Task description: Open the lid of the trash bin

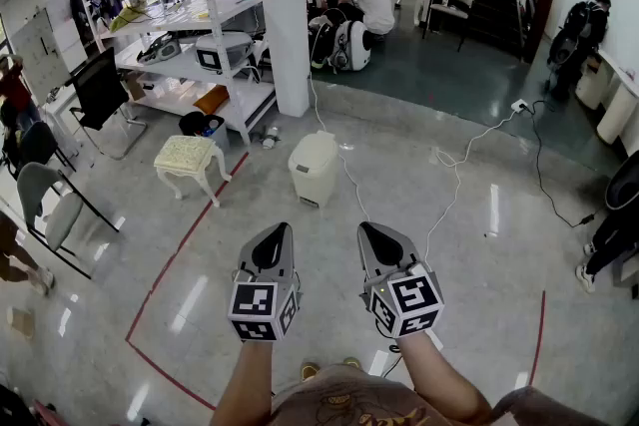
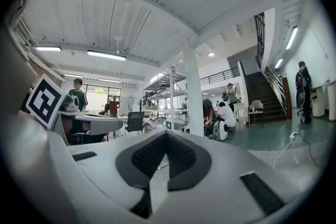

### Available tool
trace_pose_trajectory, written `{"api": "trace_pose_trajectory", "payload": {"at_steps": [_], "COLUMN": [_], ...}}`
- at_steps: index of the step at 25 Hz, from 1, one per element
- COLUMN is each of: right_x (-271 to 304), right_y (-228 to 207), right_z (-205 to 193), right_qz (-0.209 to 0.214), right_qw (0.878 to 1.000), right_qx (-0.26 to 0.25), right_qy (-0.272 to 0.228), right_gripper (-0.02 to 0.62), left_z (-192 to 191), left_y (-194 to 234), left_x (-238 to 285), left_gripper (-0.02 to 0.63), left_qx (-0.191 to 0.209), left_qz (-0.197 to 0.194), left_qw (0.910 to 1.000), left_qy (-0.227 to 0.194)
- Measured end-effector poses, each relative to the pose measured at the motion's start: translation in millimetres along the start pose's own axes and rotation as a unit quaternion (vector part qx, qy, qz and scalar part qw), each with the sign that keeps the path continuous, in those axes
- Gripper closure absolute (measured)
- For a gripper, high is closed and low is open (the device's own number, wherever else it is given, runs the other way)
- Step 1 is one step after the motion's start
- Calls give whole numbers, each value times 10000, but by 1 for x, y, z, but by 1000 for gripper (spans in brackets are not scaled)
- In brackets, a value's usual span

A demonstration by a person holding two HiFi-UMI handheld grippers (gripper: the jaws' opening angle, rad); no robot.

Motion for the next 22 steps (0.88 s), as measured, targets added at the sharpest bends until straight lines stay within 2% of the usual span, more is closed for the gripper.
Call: {"api": "trace_pose_trajectory", "payload": {"at_steps": [9, 22], "right_x": [3, -5], "right_y": [1, -36], "right_z": [3, 1], "right_qz": [171, 335], "right_qw": [9998, 9994], "right_qx": [97, 46], "right_qy": [-33, 22], "right_gripper": [566, 566], "left_z": [0, -8], "left_y": [2, -19], "left_x": [0, 17], "left_gripper": [612, 612], "left_qx": [43, -57], "left_qz": [-21, 197], "left_qw": [10000, 9998], "left_qy": [31, 61]}}
Point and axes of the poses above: the fingertips, and each gripper's own axes: x forward along the fingers, y to its left, z out of its top, the point moved 4 cm from there along -x, backward along the fingers, and after that the axes turned 13 degrees about x, right-handed, at the moved point
